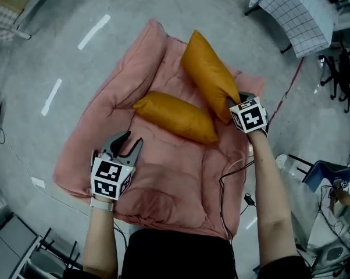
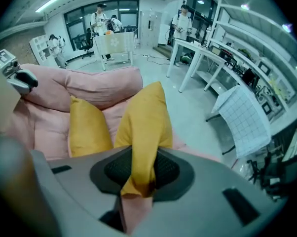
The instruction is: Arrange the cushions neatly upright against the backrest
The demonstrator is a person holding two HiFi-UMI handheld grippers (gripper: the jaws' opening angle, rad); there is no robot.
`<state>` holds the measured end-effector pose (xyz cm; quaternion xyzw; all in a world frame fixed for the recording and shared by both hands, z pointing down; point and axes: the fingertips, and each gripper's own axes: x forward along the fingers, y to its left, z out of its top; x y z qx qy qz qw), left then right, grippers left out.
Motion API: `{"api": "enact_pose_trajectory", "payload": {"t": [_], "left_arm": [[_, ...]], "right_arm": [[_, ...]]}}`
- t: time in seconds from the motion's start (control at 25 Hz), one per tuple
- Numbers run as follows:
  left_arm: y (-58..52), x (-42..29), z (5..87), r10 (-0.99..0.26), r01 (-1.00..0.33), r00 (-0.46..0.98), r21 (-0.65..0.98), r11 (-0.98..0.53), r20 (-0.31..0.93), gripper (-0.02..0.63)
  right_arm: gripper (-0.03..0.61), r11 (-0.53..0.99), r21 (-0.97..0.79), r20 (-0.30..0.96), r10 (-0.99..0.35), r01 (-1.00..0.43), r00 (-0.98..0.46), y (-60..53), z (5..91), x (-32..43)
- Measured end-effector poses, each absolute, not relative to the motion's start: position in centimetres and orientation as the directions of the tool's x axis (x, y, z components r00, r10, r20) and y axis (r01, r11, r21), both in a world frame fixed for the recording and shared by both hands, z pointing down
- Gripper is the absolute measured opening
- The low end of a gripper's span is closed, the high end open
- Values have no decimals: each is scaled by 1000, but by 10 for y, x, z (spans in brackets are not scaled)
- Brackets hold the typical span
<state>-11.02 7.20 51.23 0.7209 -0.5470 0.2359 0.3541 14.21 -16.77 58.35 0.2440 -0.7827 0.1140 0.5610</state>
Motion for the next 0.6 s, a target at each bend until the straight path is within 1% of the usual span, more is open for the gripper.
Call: {"api": "enact_pose_trajectory", "payload": {"t": [0.12, 0.24, 0.36, 0.48, 0.6], "left_arm": [[57, -108, 504, -619, -941, 338, 260, -216, 709, 173], [41, -101, 491, -604, -911, 406, 255, -323, 686, 200], [16, -93, 473, -584, -874, 471, 262, -410, 661, 207], [-14, -93, 456, -593, -857, 511, 322, -402, 622, 207], [-47, -98, 443, -618, -833, 550, 419, -361, 561, 246]], "right_arm": [[106, 862, 113, 920, -279, -494, -277, -159, 556, 141], [104, 867, 119, 898, -302, -483, -321, -141, 524, 144], [103, 874, 135, 874, -326, -466, -359, -119, 486, 150], [103, 893, 163, 857, -339, -419, -389, -89, 456, 153], [104, 910, 183, 836, -343, -371, -429, -59, 435, 149]]}}
